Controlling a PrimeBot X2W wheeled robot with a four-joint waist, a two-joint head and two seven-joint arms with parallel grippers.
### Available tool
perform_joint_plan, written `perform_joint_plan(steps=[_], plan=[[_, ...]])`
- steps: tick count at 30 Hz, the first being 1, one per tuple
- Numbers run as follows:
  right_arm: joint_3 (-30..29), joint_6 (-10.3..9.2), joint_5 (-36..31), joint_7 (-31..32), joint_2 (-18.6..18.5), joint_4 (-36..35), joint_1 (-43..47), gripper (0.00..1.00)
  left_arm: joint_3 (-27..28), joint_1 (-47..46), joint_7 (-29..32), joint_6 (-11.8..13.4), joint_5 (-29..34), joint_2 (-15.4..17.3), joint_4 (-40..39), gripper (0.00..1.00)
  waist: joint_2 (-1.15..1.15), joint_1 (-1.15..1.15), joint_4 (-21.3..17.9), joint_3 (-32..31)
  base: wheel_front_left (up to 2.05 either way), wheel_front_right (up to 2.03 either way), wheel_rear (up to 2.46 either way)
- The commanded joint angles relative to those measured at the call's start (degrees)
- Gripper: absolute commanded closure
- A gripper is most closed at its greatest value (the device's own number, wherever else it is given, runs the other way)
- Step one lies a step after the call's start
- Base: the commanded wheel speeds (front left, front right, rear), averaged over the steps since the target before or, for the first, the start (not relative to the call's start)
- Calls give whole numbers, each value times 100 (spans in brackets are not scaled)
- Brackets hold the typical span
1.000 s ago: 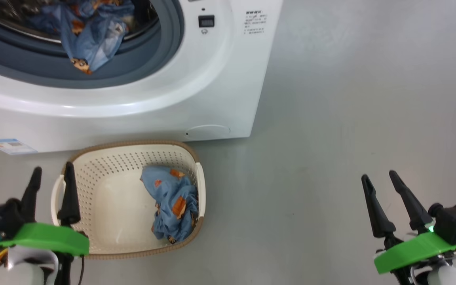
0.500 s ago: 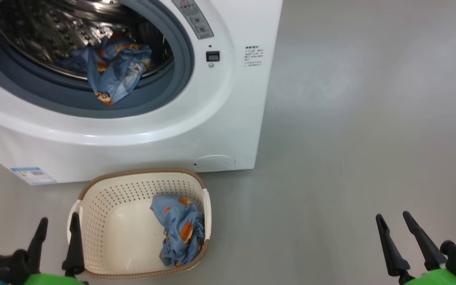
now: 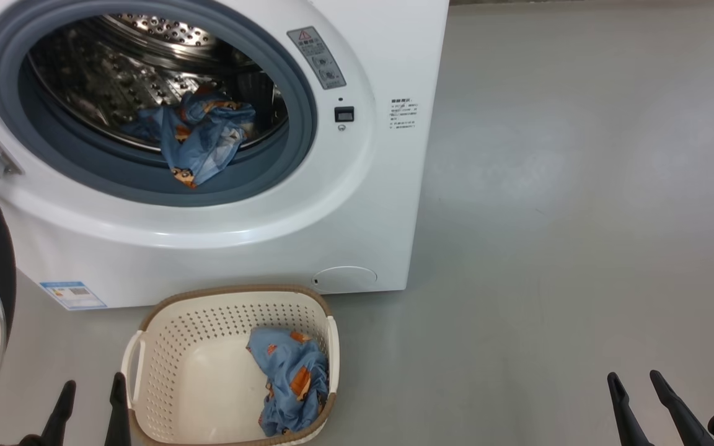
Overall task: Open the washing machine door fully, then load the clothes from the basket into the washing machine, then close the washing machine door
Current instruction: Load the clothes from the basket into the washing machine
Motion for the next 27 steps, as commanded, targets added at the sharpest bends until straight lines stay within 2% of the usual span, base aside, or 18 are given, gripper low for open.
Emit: perform_joint_plan(steps=[1,19,27], plan=[[70,16,32,-28,-132,-136,21,0,229,-50,-37,-9,15,69,-177,0,0,0,11,-36,0,0,0],[58,16,23,-28,-107,-157,21,0,192,32,-37,-9,5,44,-302,0,0,0,14,-49,0,0,0],[135,16,-8,-28,-23,-184,-210,0,1,-105,-37,-9,-110,54,-99,0,0,0,-48,196,0,0,0]])
